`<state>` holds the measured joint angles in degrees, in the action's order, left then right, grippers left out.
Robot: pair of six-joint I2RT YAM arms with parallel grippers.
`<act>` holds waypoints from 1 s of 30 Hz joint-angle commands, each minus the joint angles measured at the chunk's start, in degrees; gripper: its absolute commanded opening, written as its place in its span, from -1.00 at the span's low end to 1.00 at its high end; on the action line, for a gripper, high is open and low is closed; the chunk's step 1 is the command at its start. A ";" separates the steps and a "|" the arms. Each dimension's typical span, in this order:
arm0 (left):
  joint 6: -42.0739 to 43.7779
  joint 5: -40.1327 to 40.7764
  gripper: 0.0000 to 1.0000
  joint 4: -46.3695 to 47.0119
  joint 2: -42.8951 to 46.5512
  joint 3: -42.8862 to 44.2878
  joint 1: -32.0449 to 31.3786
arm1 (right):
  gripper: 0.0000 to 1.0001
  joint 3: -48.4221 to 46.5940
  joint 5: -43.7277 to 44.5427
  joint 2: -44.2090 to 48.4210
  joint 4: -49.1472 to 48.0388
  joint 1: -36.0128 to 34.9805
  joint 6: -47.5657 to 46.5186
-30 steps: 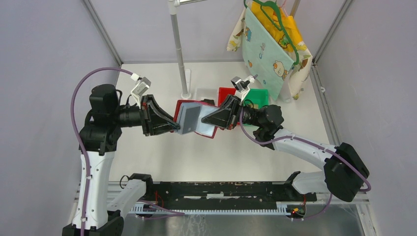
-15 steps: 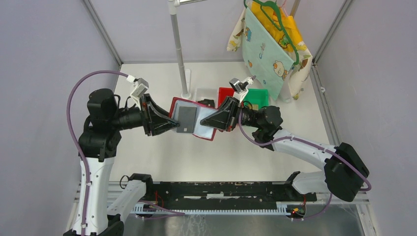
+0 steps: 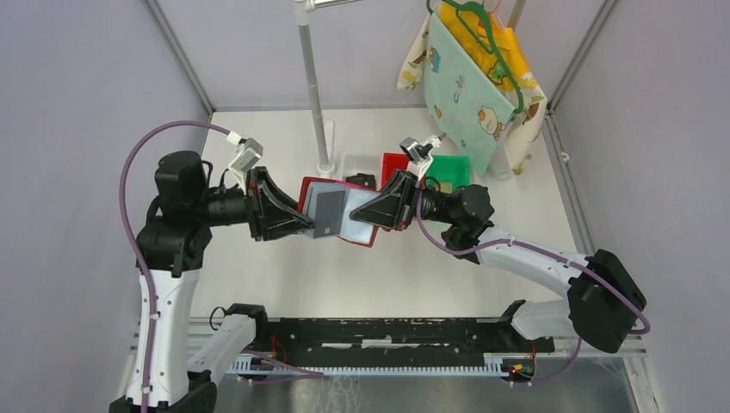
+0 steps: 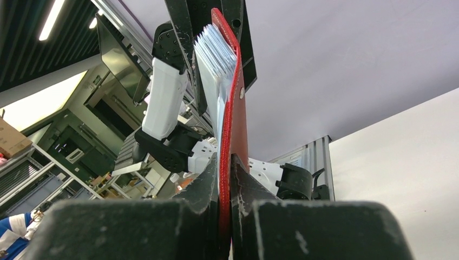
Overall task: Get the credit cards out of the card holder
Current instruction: Remove the credit card from the card holder.
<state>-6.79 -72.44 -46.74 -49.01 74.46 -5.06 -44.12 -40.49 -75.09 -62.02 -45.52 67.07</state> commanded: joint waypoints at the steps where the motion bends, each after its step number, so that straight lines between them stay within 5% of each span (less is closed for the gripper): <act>1: 7.13 -2.36 -0.23 -5.64 -1.24 3.31 0.04 | -1.00 -3.34 -0.16 0.47 -4.26 -0.01 -0.34; 23: 10.53 -2.41 -0.46 -7.48 -1.34 4.80 -0.04 | -1.00 -1.87 -0.99 1.52 -5.28 1.18 0.30; 30: 9.97 -5.60 -0.34 -7.71 -0.65 5.34 0.03 | -1.00 -1.68 -1.00 1.44 -5.39 1.14 0.43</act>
<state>1.50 -74.06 -54.30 -50.68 77.28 -5.06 -44.23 -42.02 -75.09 -62.06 -44.99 67.22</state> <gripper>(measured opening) 0.311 0.088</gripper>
